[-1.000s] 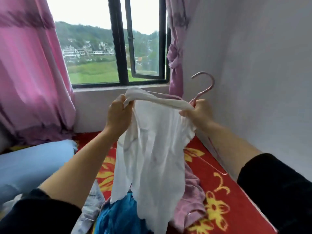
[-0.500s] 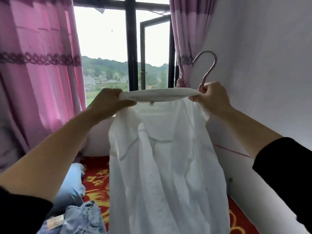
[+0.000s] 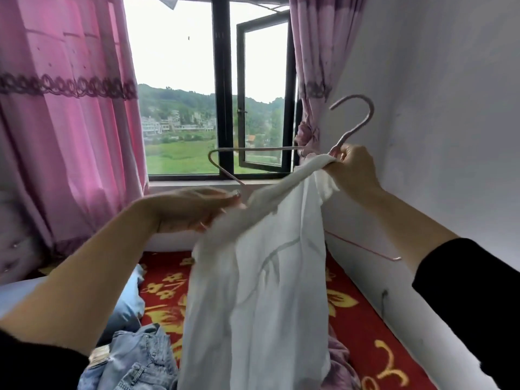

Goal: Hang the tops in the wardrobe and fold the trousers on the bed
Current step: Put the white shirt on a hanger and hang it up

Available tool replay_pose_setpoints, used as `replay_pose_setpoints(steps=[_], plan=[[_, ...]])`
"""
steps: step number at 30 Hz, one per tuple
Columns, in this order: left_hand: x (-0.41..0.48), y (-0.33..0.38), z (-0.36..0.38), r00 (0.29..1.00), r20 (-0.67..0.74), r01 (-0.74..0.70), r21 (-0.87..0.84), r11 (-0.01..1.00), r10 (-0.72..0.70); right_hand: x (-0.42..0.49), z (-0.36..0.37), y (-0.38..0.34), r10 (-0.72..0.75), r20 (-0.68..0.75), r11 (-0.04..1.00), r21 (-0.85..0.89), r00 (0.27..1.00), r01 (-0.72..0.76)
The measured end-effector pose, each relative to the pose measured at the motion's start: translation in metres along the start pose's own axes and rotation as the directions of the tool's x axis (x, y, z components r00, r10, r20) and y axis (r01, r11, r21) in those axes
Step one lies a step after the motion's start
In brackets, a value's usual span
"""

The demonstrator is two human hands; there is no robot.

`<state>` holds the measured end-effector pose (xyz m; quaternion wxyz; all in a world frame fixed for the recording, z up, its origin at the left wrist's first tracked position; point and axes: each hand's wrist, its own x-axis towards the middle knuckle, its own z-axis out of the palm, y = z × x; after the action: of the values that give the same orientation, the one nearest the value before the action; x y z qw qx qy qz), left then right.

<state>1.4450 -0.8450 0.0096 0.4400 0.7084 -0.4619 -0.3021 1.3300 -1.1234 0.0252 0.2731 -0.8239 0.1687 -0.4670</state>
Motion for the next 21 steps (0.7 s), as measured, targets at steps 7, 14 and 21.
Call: replay_pose_setpoints(steps=[7,14,21], plan=[[0.043,-0.033,0.048,0.968,-0.250,0.035,0.117,0.993,-0.005,-0.025,0.035,0.002,0.085,0.183,0.935,0.325,0.979,-0.142],[0.074,-0.033,0.082,0.832,-0.522,-0.177,0.076,0.981,0.190,-0.043,0.055,0.004,-0.005,0.310,0.904,0.408,0.951,-0.128],[0.072,-0.028,0.090,0.969,-0.246,-0.065,-0.198,0.978,0.015,-0.051,0.052,0.014,0.024,0.377,0.889,0.415,0.926,-0.192]])
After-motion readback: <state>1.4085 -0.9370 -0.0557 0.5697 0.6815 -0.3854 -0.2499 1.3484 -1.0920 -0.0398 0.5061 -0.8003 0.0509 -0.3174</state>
